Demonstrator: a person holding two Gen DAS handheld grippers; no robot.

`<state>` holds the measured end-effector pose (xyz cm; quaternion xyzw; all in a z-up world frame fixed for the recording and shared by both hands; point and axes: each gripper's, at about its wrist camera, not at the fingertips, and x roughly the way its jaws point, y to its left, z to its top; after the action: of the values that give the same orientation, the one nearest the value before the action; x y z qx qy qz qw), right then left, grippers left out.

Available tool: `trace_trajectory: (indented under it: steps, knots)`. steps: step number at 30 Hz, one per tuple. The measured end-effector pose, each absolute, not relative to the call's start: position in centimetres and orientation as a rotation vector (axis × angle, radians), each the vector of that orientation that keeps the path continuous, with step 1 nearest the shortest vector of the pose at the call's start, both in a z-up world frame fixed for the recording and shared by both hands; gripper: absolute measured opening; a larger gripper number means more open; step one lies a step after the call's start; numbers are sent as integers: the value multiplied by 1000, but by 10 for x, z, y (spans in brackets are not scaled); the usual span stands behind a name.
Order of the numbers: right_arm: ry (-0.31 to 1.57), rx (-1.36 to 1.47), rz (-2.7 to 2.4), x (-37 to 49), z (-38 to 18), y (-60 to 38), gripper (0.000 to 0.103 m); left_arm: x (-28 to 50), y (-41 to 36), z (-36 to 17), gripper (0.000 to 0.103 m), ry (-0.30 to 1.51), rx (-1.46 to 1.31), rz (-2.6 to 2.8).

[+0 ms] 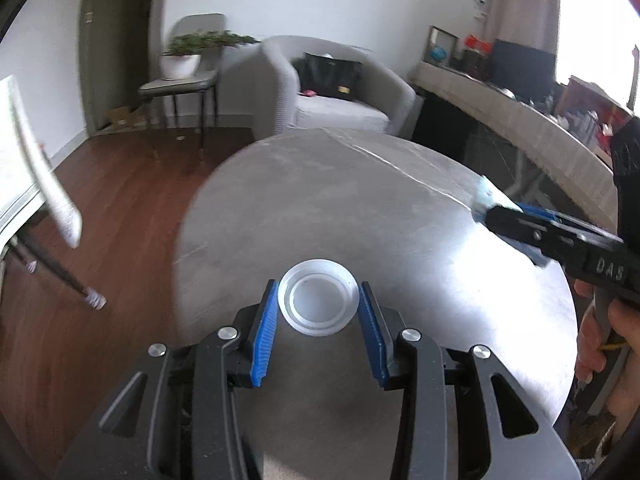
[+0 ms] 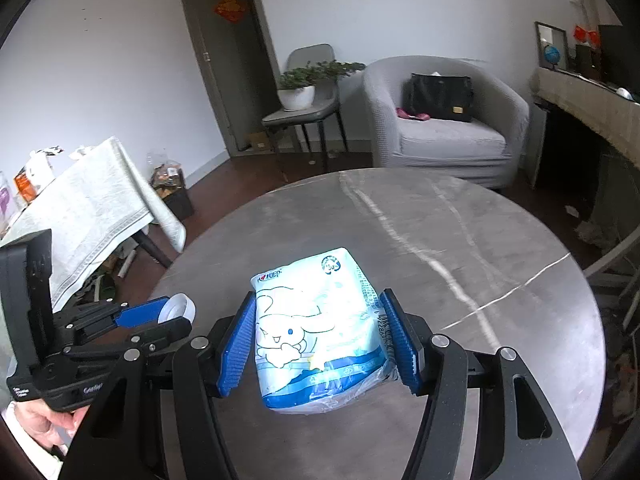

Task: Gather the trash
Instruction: 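Carry the wipes pack and bottle cap over the green bin with both tools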

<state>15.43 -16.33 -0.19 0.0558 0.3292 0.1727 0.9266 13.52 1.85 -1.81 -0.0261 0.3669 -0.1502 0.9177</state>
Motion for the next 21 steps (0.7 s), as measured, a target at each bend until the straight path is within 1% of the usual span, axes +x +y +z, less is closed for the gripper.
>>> trace_trajectory:
  steps: [6, 14, 21]
  knots:
    - [670, 92, 383, 134, -5, -133, 62, 103, 55, -5, 42, 704, -59, -235]
    - [647, 67, 431, 112, -3, -93, 62, 79, 96, -8, 42, 716, -64, -167]
    - [626, 63, 470, 111, 1, -58, 62, 78, 128, -34, 42, 780, -77, -116]
